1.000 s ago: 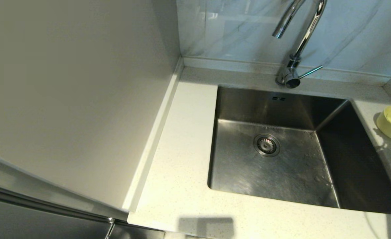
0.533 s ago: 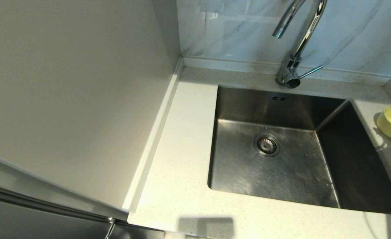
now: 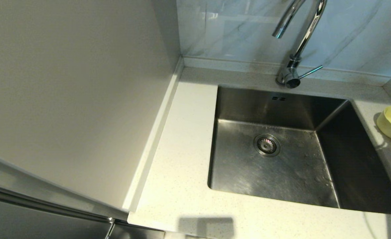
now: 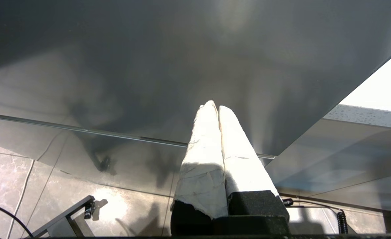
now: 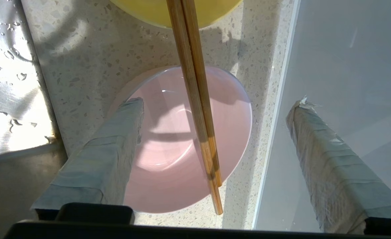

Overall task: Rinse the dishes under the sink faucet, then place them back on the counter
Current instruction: Put the chopsticks back to the table from the sink

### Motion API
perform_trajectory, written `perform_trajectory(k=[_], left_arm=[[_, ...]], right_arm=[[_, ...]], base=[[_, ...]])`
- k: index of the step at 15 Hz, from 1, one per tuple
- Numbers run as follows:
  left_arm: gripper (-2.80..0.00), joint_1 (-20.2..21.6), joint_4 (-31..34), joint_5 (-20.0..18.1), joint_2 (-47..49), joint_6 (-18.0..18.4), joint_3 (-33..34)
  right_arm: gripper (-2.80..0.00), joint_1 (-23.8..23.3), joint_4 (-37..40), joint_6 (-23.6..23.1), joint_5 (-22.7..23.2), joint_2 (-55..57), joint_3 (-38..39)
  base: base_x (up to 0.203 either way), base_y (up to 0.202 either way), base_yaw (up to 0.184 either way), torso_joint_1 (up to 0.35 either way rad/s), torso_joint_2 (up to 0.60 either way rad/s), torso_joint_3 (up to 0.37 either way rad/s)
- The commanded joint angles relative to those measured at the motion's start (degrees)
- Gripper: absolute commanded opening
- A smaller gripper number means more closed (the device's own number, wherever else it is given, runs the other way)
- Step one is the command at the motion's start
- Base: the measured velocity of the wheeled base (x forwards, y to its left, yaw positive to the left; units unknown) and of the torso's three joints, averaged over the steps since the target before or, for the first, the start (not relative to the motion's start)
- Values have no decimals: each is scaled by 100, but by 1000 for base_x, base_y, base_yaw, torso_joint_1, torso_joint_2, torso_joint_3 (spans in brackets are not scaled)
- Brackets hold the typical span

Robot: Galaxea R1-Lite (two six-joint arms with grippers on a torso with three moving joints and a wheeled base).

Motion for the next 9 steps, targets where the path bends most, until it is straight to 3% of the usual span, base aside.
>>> perform_trajectory(k=[1,9], left_arm=[[-280,2,-3,2,-18,-2,0],[-280,2,-3,2,-18,-2,0]], right_arm=[[0,-8,13,-9,-18,-6,-6],[0,-52,-269,-18,-20,-32,-138]], base=[[0,0,0,0,0,0],[0,0,0,0,0,0]])
